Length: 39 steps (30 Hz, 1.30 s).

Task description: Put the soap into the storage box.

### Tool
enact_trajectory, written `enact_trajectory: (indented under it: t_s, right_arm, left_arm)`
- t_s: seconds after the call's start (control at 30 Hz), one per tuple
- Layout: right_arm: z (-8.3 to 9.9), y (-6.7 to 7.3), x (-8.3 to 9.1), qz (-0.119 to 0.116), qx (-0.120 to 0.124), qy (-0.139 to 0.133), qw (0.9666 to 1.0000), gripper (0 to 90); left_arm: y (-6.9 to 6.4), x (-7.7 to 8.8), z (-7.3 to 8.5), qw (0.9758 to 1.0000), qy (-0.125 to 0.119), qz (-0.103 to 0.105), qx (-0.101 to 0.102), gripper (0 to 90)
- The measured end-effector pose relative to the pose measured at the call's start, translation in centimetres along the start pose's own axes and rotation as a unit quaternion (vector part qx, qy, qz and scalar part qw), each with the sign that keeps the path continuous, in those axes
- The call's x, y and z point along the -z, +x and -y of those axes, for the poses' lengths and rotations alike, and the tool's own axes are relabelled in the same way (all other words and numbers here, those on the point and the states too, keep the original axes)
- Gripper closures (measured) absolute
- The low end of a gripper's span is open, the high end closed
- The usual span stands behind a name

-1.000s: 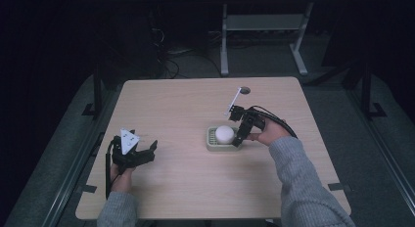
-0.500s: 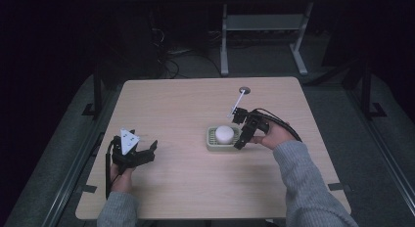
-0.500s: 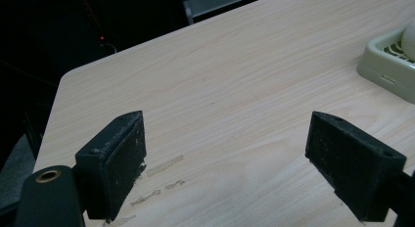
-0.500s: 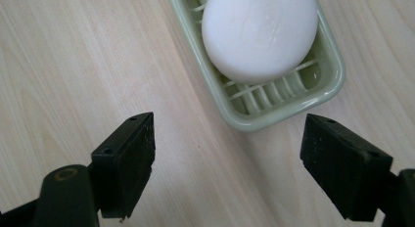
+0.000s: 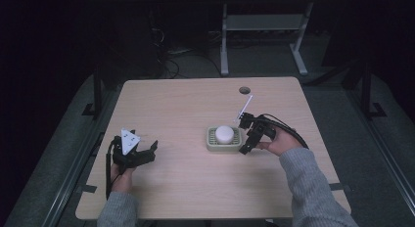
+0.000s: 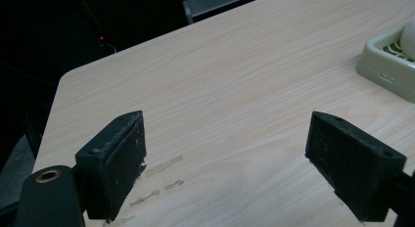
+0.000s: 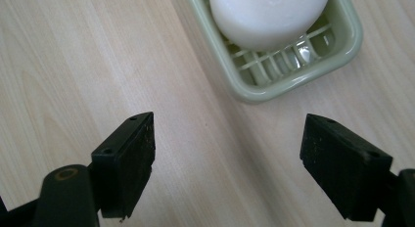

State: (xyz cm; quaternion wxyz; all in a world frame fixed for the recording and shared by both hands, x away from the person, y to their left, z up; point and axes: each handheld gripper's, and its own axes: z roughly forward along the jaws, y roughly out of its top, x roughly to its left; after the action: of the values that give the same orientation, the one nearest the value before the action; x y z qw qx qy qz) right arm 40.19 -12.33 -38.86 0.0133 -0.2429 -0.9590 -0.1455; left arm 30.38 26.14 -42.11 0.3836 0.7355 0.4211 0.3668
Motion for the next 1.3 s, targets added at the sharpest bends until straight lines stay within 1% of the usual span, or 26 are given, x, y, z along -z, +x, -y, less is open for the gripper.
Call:
enact_trajectory:
  t_s: [0.3,0.4,0.47,0.73,0.9,1.0,1.07,1.1,1.3]
  right_arm:
    - [1.1,0.4,-0.3,-0.001,-0.002,-0.004,1.0000,20.1]
    - [1.3,0.4,-0.4,-0.001,-0.002,-0.005,1.0000,20.1]
    - [1.4,0.5,-0.5,-0.002,-0.005,-0.002,1.0000,20.1]
    - [2.1,0.9,-0.4,-0.003,-0.003,-0.009,1.0000,20.2]
    - [2.5,1.1,-0.4,-0.001,-0.004,-0.009,1.0000,20.3]
    - [2.9,1.2,-0.5,-0.002,-0.006,-0.005,1.0000,20.2]
    - [3.1,1.3,-0.6,0.002,-0.004,0.001,1.0000,20.3]
    - [3.2,1.4,-0.5,0.002,-0.004,-0.008,1.0000,20.5]
    - [3.7,1.8,-0.3,0.004,-0.003,-0.014,0.9999,19.9]
  left_arm:
    - [0.0,0.0,0.0,1.0000,0.000,-0.001,0.000,14.8]
    - [0.0,0.0,0.0,1.0000,0.000,-0.001,0.000,14.9]
    - [0.0,0.0,0.0,1.0000,0.000,-0.001,0.000,14.8]
    - [0.0,0.0,0.0,1.0000,0.000,-0.001,-0.001,14.9]
    - [0.0,0.0,0.0,1.0000,0.000,-0.001,0.000,14.8]
    - [0.0,0.0,0.0,1.0000,0.001,-0.001,-0.001,14.8]
    - [0.0,0.0,0.0,1.0000,0.001,-0.001,-0.001,14.9]
    - [0.0,0.0,0.0,1.0000,0.000,-0.001,-0.001,14.8]
    - [0.0,0.0,0.0,1.0000,0.000,-0.001,-0.002,14.8]
